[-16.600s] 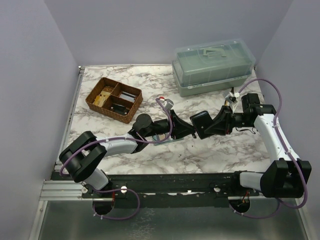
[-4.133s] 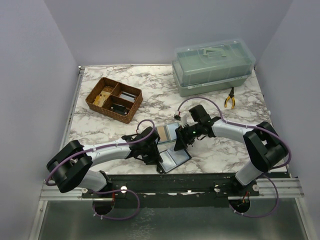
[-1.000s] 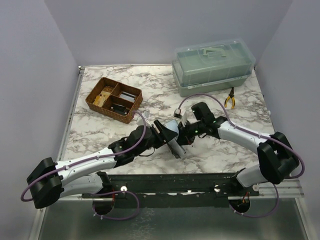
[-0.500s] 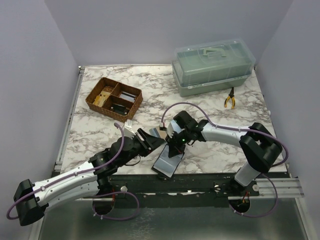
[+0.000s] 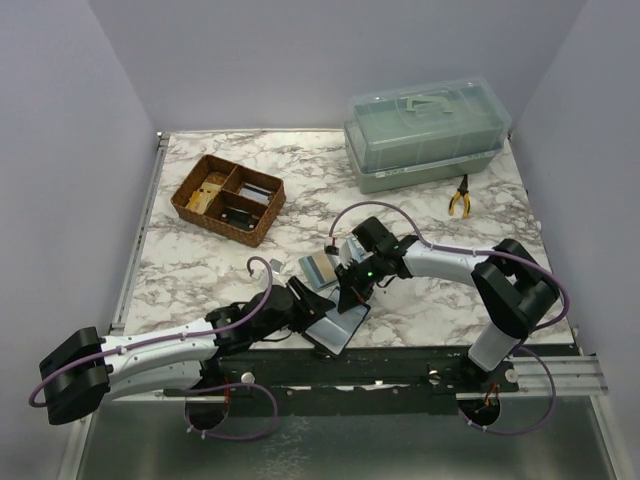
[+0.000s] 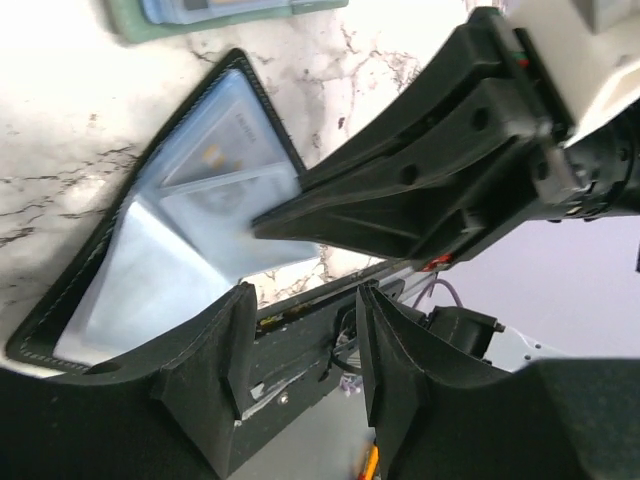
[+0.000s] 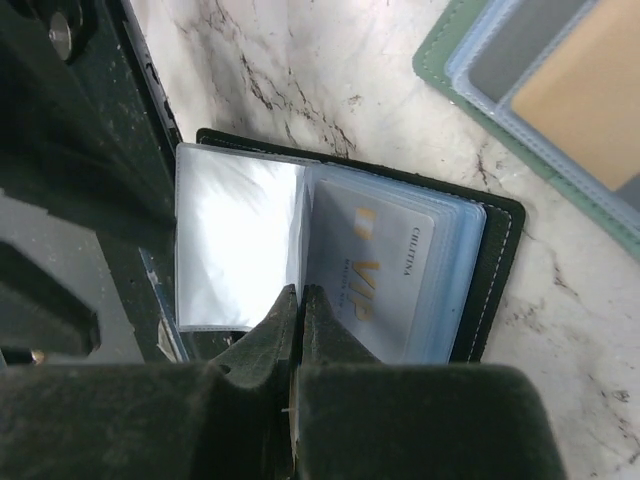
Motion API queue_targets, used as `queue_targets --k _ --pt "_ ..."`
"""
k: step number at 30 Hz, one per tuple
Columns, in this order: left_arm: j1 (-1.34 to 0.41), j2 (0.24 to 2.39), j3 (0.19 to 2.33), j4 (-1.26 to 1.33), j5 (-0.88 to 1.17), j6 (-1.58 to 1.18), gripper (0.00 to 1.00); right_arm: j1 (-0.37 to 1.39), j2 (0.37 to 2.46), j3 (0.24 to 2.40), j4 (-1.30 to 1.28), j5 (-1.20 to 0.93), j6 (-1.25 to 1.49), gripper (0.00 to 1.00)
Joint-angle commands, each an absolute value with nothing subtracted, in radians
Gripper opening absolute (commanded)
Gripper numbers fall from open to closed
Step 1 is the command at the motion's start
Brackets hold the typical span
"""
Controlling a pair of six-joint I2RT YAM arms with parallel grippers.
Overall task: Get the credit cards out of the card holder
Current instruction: Remove the credit card from the card holder.
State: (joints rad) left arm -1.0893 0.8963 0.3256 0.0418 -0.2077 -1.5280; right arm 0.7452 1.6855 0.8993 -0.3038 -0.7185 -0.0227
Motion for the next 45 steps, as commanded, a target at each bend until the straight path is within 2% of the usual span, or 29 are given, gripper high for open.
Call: queue_targets --k 1,11,19,30,34,38,45 --pt "-1.102 0.887 0.278 0.152 -0.264 -1.560 0.50 0.714 1.676 0.901 -0.297 -0.807 -0.021 0.00" --pt "-1.101 0.946 0.194 0.375 -0.255 -1.539 0.50 0.633 1.644 0.898 -0.290 -1.032 -0.003 0.00" --pt "-1.101 0.991 0.203 0.386 -0.268 -1.521 0.50 0.544 1.604 0.879 -0.266 -1.138 0.049 0.00" --pt "-1.097 0.958 0.214 0.514 -0.275 -1.337 0.51 0.507 1.604 0.861 -0.238 -1.261 0.073 0.00" --pt "-1.091 0.992 0.227 0.526 -0.261 -1.331 0.49 0.501 1.603 0.858 -0.235 -1.265 0.075 0.00" --pt "-1.087 1.005 0.217 0.526 -0.263 -1.350 0.43 0.487 1.599 0.855 -0.228 -1.305 0.085 0.00" --pt "-1.080 0.979 0.210 0.539 -0.256 -1.330 0.43 0.465 1.612 0.840 -0.189 -1.419 0.127 0.00"
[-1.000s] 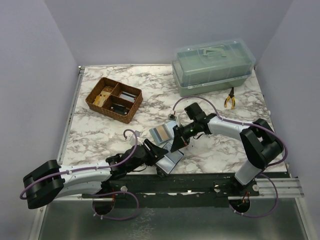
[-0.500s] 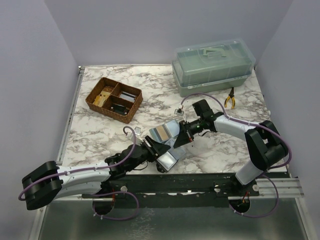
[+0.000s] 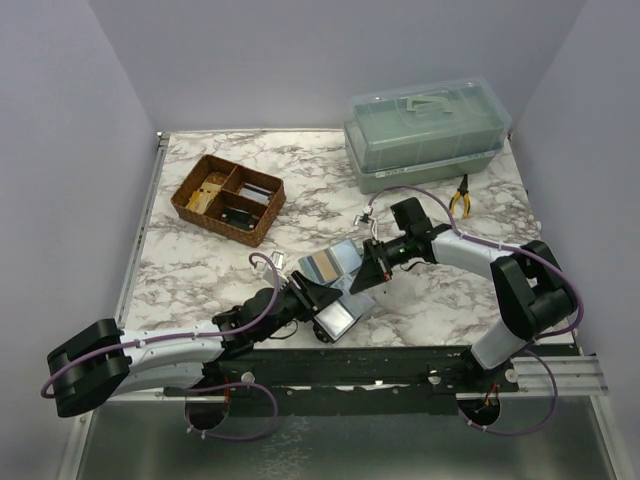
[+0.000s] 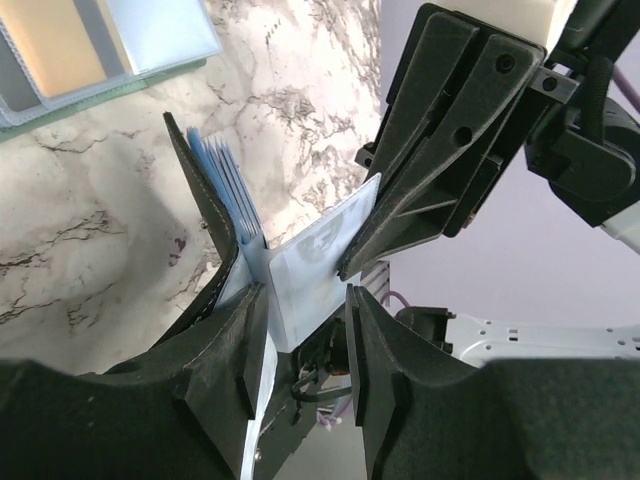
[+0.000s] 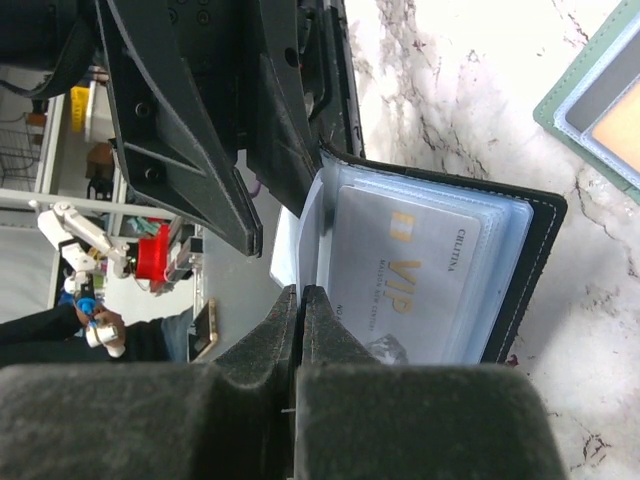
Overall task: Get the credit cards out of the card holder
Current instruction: Remove the credit card from the card holder.
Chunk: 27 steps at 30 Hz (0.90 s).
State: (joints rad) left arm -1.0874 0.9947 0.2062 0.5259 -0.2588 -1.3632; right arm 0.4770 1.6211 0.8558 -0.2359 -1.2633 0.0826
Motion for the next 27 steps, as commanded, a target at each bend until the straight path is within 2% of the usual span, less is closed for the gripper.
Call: queue_targets --k 1,6,14,27 --pt "-1.080 0.975 0.211 0.542 -0.252 -1.325 0.43 0.461 1.618 0.839 -0.183 -1.439 0.134 0.00" --pt "-1.076 0.988 0.220 0.566 -0.228 -1.311 0.42 0.456 1.634 0.837 -0.175 -1.486 0.142 0.00" --pt "-1.071 0.993 0.226 0.625 -0.180 -1.294 0.32 0.422 1.654 0.833 -0.175 -1.543 0.125 0.00" --pt "-1.071 0.973 0.231 0.679 -0.106 -1.256 0.32 0.409 1.571 0.836 -0.234 -1.562 0.010 0.00"
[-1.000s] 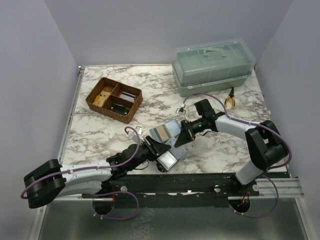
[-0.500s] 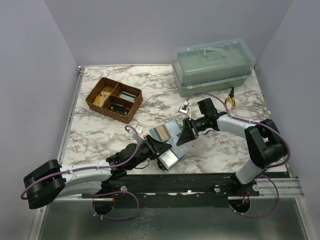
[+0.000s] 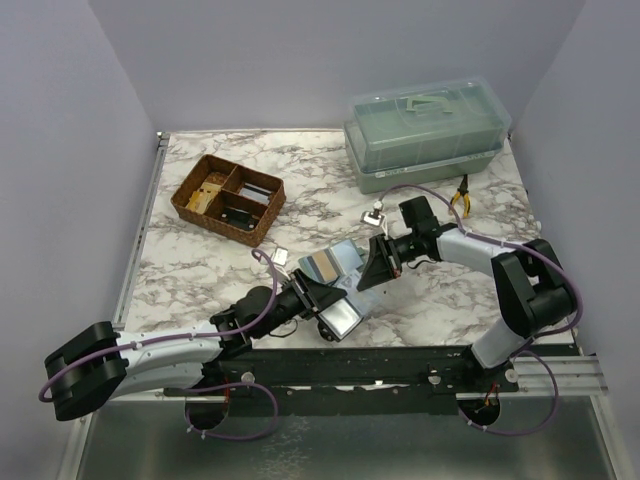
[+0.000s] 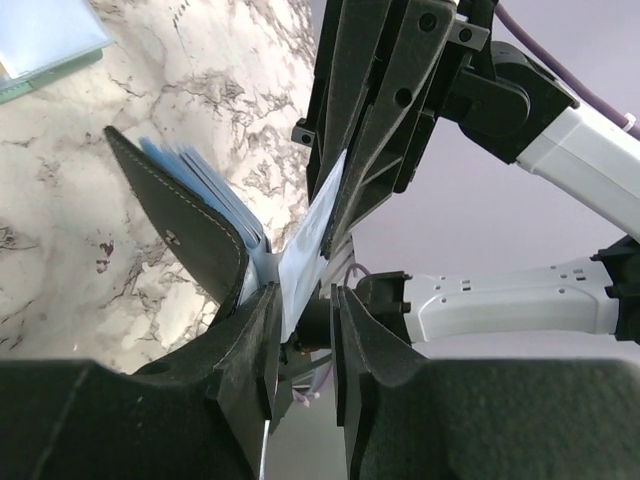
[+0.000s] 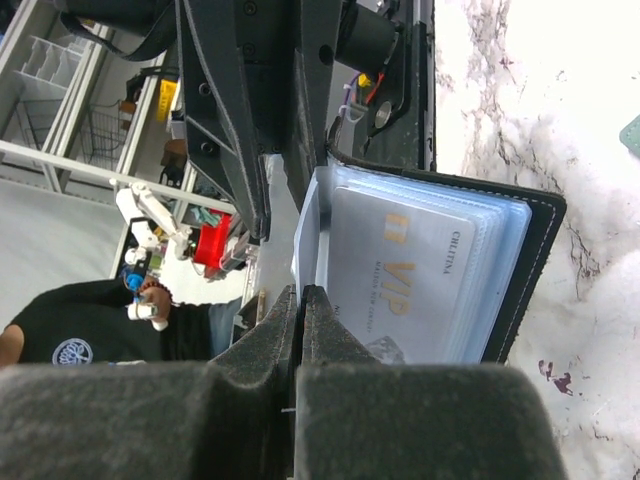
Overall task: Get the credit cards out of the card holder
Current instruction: Remove the credit card from the card holder.
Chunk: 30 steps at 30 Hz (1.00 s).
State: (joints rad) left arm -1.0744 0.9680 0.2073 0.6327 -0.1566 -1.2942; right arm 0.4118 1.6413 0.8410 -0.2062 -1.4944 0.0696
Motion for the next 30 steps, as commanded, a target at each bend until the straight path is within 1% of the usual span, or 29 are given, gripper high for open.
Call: queue_targets --k 1,7,10,15,17,20,23,30 --pt "-1.071 0.976 0.232 0.684 -0.098 -1.249 0.32 0.409 1.553 0.834 -0.231 -1.555 0.010 0.00" --pt "-1.071 0.980 0.250 0.704 -0.064 -1.200 0.31 0.410 1.470 0.810 -0.203 -1.545 -0.028 0.00" --pt "-1.071 0.977 0.255 0.706 -0.058 -1.184 0.29 0.409 1.445 0.802 -0.206 -1.530 -0.047 0.00" --pt "-1.069 0.967 0.255 0.706 -0.054 -1.173 0.16 0.408 1.425 0.805 -0.229 -1.511 -0.077 0.00" --pt "-1.069 0.966 0.256 0.707 -0.051 -1.172 0.09 0.410 1.425 0.805 -0.229 -1.510 -0.076 0.00" --pt "-1.068 0.971 0.264 0.711 -0.043 -1.165 0.06 0.409 1.427 0.805 -0.227 -1.508 -0.074 0.00" --pt "-1.069 0.963 0.258 0.711 -0.051 -1.165 0.00 0.409 1.427 0.807 -0.227 -1.504 -0.072 0.00" --pt "-1.067 0.882 0.202 0.655 -0.140 -1.209 0.00 0.409 1.419 0.805 -0.227 -1.502 -0.073 0.00"
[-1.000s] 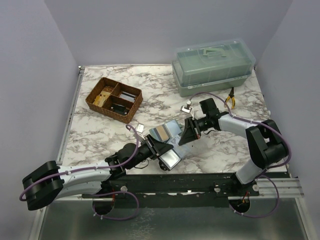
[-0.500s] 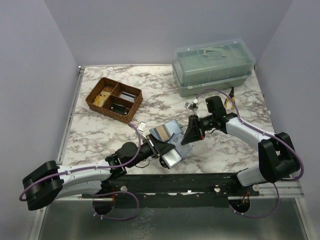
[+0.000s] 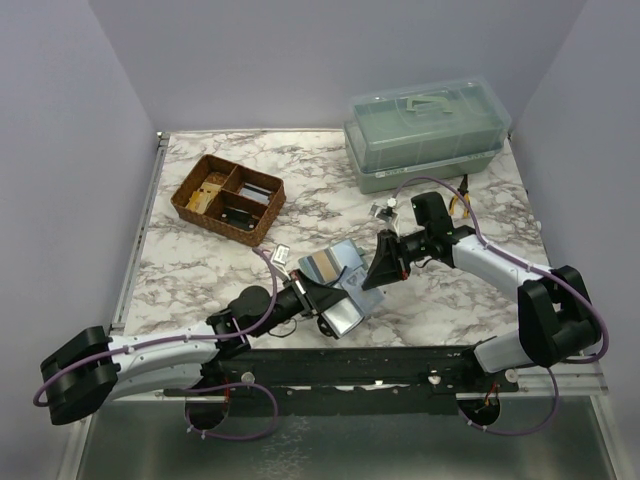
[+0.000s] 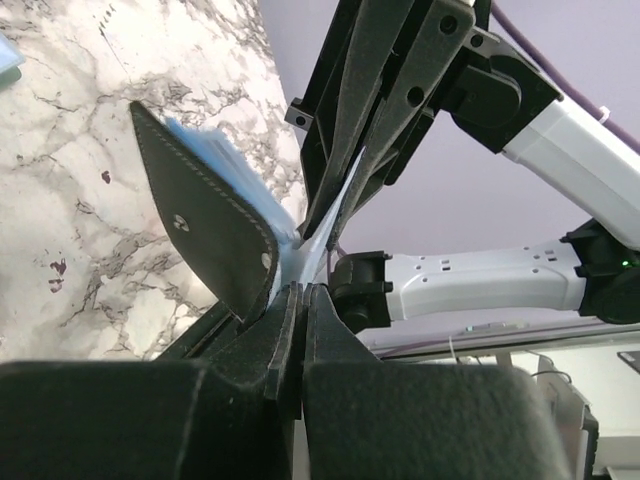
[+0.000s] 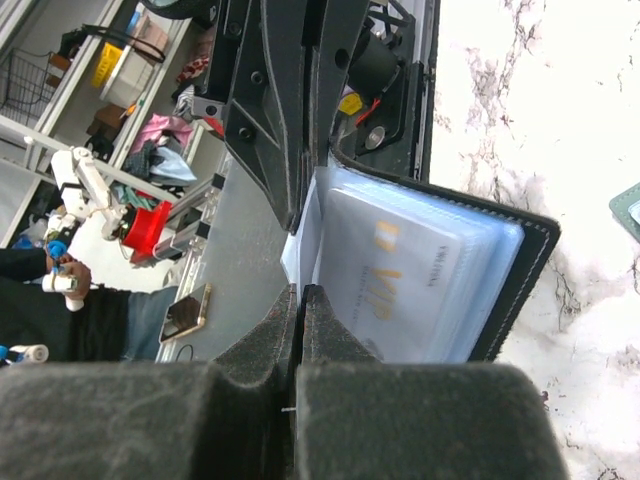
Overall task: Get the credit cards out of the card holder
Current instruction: Remove the credit card from the card holder.
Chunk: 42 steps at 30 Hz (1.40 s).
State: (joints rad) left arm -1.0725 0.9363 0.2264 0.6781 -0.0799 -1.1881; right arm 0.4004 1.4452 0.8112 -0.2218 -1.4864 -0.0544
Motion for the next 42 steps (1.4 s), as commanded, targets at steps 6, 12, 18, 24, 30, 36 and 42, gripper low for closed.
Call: queue_targets --k 6,12,18,24,30,36,42 --pt "-1.066 0.832 0.188 0.622 -0.160 -1.218 0.00 0.409 1.420 0.804 -0.229 -1.465 -0.072 0.00" --pt "-1.065 0.848 0.194 0.621 -0.142 -1.225 0.09 0.409 1.424 0.802 -0.222 -1.430 -0.061 0.00" --pt "-1.065 0.884 0.206 0.621 -0.153 -1.247 0.20 0.409 1.417 0.798 -0.215 -1.362 -0.048 0.00" --pt "-1.065 1.002 0.249 0.621 -0.166 -1.281 0.34 0.411 1.369 0.815 -0.277 -1.186 -0.087 0.00" --pt "-1.044 1.159 0.307 0.654 -0.166 -1.306 0.39 0.427 1.316 0.856 -0.431 -1.005 -0.192 0.00" --pt "-1.006 1.299 0.294 0.748 -0.132 -1.372 0.31 0.452 1.354 0.869 -0.476 -0.896 -0.217 0.00" --pt "-0.971 1.368 0.272 0.765 -0.106 -1.413 0.17 0.489 1.449 0.889 -0.457 -0.866 -0.192 0.00"
